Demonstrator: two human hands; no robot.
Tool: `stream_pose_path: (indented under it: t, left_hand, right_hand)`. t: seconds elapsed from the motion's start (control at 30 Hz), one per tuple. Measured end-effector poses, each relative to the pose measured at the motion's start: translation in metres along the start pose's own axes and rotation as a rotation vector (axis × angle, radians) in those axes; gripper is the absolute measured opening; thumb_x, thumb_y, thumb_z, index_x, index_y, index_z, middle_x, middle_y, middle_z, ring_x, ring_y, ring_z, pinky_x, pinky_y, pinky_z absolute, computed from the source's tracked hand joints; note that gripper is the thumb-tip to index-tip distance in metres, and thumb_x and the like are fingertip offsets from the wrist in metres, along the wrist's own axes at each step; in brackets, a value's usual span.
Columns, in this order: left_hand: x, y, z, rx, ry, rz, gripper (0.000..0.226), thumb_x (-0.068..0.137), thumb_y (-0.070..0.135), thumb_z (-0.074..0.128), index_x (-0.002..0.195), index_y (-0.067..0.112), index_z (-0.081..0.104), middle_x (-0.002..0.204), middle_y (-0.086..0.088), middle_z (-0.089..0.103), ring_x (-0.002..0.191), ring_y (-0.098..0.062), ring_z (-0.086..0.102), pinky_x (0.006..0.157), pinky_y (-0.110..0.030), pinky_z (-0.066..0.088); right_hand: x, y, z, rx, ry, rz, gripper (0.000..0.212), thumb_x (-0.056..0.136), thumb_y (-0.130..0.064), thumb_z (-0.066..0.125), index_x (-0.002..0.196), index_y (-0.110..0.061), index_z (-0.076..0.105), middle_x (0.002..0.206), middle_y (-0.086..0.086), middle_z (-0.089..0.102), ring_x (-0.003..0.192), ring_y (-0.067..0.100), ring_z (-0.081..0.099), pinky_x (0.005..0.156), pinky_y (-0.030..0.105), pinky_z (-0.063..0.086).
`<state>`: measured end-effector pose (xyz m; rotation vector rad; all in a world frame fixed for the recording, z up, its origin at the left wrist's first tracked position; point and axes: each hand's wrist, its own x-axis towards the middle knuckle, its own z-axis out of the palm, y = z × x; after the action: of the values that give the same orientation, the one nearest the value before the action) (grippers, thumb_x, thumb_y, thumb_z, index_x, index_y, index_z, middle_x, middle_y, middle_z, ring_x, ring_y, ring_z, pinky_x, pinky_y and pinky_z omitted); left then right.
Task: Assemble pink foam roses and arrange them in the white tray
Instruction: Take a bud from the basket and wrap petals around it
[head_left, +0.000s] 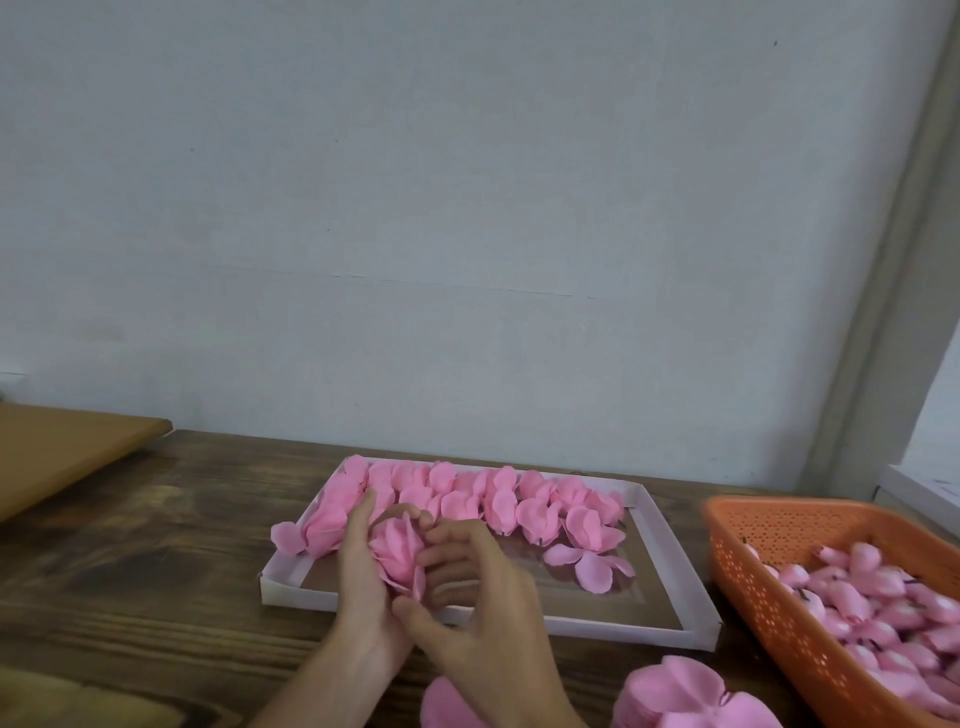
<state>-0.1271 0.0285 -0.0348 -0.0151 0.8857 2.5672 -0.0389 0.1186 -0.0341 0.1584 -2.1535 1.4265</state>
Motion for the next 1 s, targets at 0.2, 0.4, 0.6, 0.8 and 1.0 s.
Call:
stream_pose_path:
  t: [0.2,0.4,0.6,0.8,1.0]
  left_hand:
    - [0.001,0.006,0.002,-0.005,0.035,0.034,0.052,0.093,0.058,0.059,0.060,0.018,0.059,0.066,-0.002,0.054,0.053,-0.021,0.057,0.050,-0.027,0.049]
    - [0.001,0.008,0.004,-0.086,0.007,0.052,0.047,0.094,0.054,0.059,0.065,0.019,0.054,0.066,0.000,0.049,0.062,-0.021,0.056,0.062,-0.031,0.048]
    - [0.000,0.002,0.002,-0.063,-0.066,0.102,0.050,0.093,0.058,0.060,0.065,0.017,0.059,0.065,-0.001,0.051,0.053,-0.018,0.055,0.048,-0.027,0.051]
    - [0.002,0.004,-0.001,-0.062,-0.111,0.115,0.047,0.083,0.061,0.064,0.066,0.017,0.063,0.067,0.000,0.053,0.049,-0.015,0.052,0.043,-0.024,0.046]
    - [0.004,0.002,-0.001,-0.059,-0.088,0.152,0.051,0.087,0.064,0.058,0.065,0.018,0.062,0.069,-0.002,0.053,0.059,-0.017,0.048,0.052,-0.026,0.043]
  right_hand:
    - [0.000,0.003,0.001,0.113,-0.042,0.009,0.045,0.068,-0.009,0.087,0.104,-0.023,0.064,0.106,-0.008,0.074,0.093,0.016,0.074,0.079,0.033,0.063]
    - [-0.002,0.008,0.006,0.142,0.042,-0.081,0.031,0.073,-0.005,0.086,0.093,-0.014,0.063,0.107,0.006,0.068,0.095,0.021,0.073,0.081,0.034,0.063]
    - [-0.003,0.011,0.012,0.147,0.107,-0.109,0.016,0.080,-0.009,0.084,0.086,-0.019,0.073,0.093,-0.006,0.072,0.093,0.014,0.073,0.080,0.026,0.062]
    - [-0.006,0.010,0.016,0.087,0.090,-0.133,0.022,0.077,-0.007,0.083,0.093,-0.021,0.076,0.099,-0.010,0.073,0.094,0.012,0.073,0.083,0.026,0.062]
    - [-0.005,0.011,0.015,0.036,0.102,-0.184,0.025,0.083,0.005,0.074,0.099,-0.014,0.079,0.105,-0.006,0.075,0.103,0.011,0.072,0.086,0.027,0.061]
